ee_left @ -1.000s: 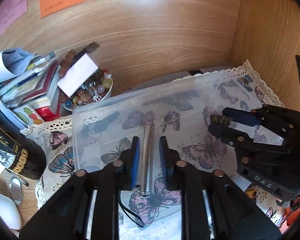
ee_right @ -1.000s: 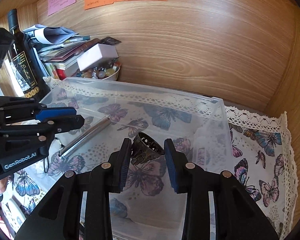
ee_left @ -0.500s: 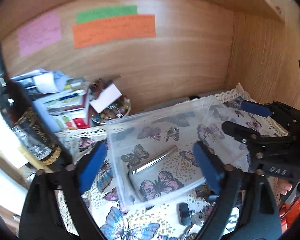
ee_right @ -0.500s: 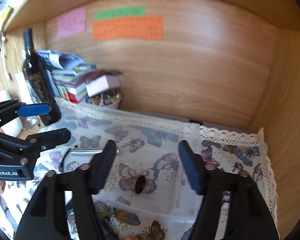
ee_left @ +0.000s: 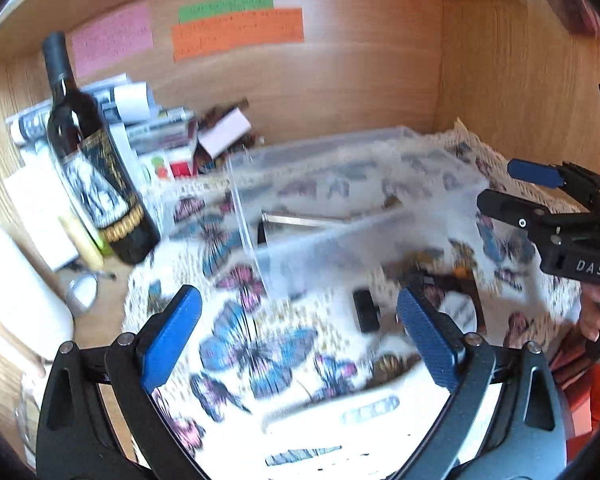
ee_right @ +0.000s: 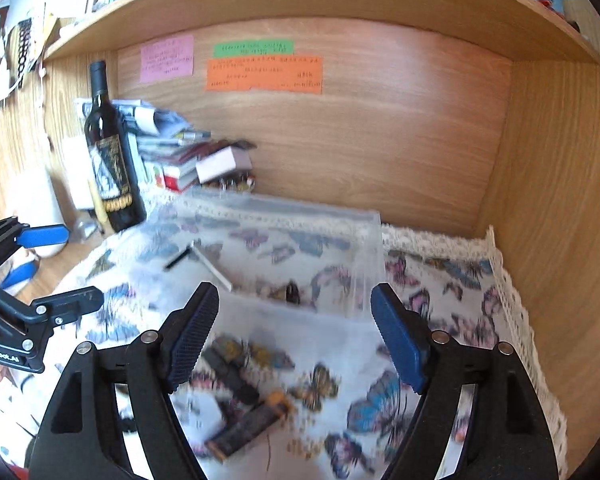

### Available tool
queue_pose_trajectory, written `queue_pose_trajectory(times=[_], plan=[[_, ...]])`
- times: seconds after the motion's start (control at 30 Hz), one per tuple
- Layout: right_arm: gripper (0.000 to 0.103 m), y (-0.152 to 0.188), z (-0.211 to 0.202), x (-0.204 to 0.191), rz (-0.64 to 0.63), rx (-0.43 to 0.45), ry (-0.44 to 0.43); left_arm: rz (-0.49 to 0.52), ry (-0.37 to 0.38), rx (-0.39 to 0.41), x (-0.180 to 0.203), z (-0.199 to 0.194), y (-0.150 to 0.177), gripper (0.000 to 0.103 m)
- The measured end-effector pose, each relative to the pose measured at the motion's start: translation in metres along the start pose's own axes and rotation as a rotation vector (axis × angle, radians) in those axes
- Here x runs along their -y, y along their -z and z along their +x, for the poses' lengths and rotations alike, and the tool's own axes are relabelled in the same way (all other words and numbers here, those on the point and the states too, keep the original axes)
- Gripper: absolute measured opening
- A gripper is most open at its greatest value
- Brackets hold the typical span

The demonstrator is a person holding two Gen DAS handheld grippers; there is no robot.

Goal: Organize rigid objects
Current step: 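Grasp the white handheld device with the left tool while the right grasps the black-and-gold tube, then lift the white device into the box with the left tool while the right sets the tube inside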

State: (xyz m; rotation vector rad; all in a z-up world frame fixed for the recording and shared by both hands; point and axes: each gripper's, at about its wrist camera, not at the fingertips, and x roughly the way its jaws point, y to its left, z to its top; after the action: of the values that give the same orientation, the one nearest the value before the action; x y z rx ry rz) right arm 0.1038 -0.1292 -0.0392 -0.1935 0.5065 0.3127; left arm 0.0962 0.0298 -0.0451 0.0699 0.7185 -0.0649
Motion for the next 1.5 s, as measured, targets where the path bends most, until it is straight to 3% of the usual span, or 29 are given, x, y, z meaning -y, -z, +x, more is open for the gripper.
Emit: queue_pose_trajectory(times=[0.33,0.43,0.7,0.93,1.1,1.23,1.3,1.43,1.5], plan=[[0.076,0.056,0.019,-0.007,0.021,-0.177,-0.013,-0.054,0.016,-0.071,0.003,-0.007,0.052,0.1],[0.081,0.06,0.022,-0.002,0.066,-0.181,-0.027,-0.063,0.009,-0.058,0.004,-0.013,0.059,0.1],[0.081,0.056,0.033,0.011,0.18,-0.19,-0.021,-0.034,0.058,-0.054,0.019,-0.019,0.063,0.1],[0.079,0.065,0.043,0.007,0.155,-0.243,-0.028,0.05,0.091,-0.063,0.044,-0.012,0.066,0.1],[0.069,0.071,0.042,0.0,0.093,-0.246,-0.015,0.089,0.102,-0.098,0.057,0.008,0.065,0.1],[0.047,0.072,0.038,0.004,0.084,-0.24,-0.031,0.084,0.149,-0.124,0.061,0.024,0.061,0.099],[0.038,0.073,0.037,0.007,0.088,-0.238,-0.039,0.086,0.188,-0.129,0.063,0.028,0.059,0.085],[0.023,0.075,0.034,0.014,0.097,-0.239,-0.044,0.067,0.229,-0.147,0.062,0.035,0.055,0.068],[0.019,0.077,0.032,0.016,0.098,-0.238,-0.043,0.047,0.254,-0.166,0.059,0.04,0.054,0.05]])
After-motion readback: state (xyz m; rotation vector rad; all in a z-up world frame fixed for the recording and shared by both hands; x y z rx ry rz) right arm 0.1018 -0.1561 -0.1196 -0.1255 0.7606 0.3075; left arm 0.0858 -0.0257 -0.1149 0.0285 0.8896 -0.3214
